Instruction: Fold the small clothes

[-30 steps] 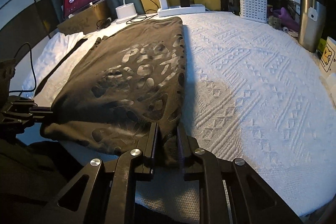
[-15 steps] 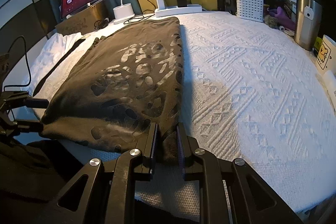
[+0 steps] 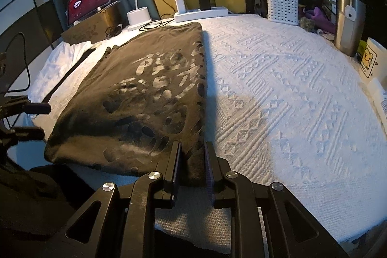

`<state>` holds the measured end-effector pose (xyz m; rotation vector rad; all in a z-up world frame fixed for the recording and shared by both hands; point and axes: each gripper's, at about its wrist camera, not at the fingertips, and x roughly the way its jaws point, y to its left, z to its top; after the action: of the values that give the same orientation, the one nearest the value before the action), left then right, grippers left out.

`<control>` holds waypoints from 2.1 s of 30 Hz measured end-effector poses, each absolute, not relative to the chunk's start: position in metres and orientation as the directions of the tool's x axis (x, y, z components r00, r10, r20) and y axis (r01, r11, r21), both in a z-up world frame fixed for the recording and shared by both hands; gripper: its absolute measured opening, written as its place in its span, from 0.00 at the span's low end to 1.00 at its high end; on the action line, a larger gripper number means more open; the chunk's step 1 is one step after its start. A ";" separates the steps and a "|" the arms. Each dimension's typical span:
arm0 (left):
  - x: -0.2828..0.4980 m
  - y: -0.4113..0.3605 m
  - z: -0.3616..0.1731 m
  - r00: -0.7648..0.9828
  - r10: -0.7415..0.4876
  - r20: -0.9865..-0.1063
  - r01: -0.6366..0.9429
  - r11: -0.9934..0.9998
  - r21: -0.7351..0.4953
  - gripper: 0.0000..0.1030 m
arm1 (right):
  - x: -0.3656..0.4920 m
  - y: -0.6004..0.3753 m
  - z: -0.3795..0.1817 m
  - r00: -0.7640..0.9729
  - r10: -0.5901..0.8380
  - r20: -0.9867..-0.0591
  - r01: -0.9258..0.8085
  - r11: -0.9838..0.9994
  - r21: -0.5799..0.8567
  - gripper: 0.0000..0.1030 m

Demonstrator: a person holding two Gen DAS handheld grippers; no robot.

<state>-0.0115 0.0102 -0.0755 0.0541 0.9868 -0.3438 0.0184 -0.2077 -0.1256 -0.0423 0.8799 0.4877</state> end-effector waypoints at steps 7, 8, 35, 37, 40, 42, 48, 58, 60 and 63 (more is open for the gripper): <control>0.015 0.025 -0.067 0.554 -0.259 -0.791 0.250 0.958 -0.139 0.64 | 0.031 -0.218 -0.116 0.566 0.368 -0.738 -0.411 0.902 0.135 0.32; 0.020 0.027 -0.067 0.560 -0.259 -0.787 0.244 0.959 -0.142 0.64 | 0.035 -0.218 -0.115 0.569 0.364 -0.737 -0.410 0.903 0.130 0.43; 0.155 0.115 -0.121 0.629 -0.131 -0.766 -0.049 0.977 -0.208 0.07 | 0.185 -0.148 -0.102 0.509 0.366 -0.779 -0.512 0.857 0.069 0.58; 0.156 0.117 -0.121 0.630 -0.134 -0.765 -0.040 0.978 -0.204 0.07 | 0.191 -0.144 -0.104 0.498 0.371 -0.784 -0.518 0.852 0.074 0.58; 0.156 0.122 -0.118 0.644 -0.092 -0.759 -0.056 0.984 -0.167 0.06 | 0.202 -0.139 -0.110 0.478 0.378 -0.793 -0.527 0.845 0.085 0.58; 0.158 0.129 -0.118 0.644 -0.093 -0.759 -0.071 0.981 -0.181 0.06 | 0.208 -0.137 -0.113 0.470 0.381 -0.797 -0.528 0.844 0.092 0.58; 0.157 0.129 -0.111 0.623 -0.116 -0.774 -0.065 0.978 -0.199 0.14 | 0.229 -0.132 -0.114 0.462 0.394 -0.795 -0.529 0.841 0.109 0.58; 0.153 0.147 -0.115 0.629 -0.137 -0.765 -0.123 0.954 -0.273 0.77 | 0.257 -0.115 -0.114 0.442 0.435 -0.785 -0.546 0.824 0.149 0.58; 0.156 0.144 -0.119 0.621 -0.171 -0.765 -0.103 0.950 -0.296 0.77 | 0.260 -0.110 -0.115 0.437 0.438 -0.786 -0.552 0.820 0.150 0.58; 0.163 0.135 -0.121 0.618 -0.182 -0.765 -0.074 0.955 -0.287 0.81 | 0.264 -0.105 -0.116 0.433 0.444 -0.785 -0.561 0.814 0.151 0.58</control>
<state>0.1629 0.1355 -0.1207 -0.3056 0.9068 -0.0632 0.2639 -0.1051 -0.1158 -0.1396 0.9324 0.6281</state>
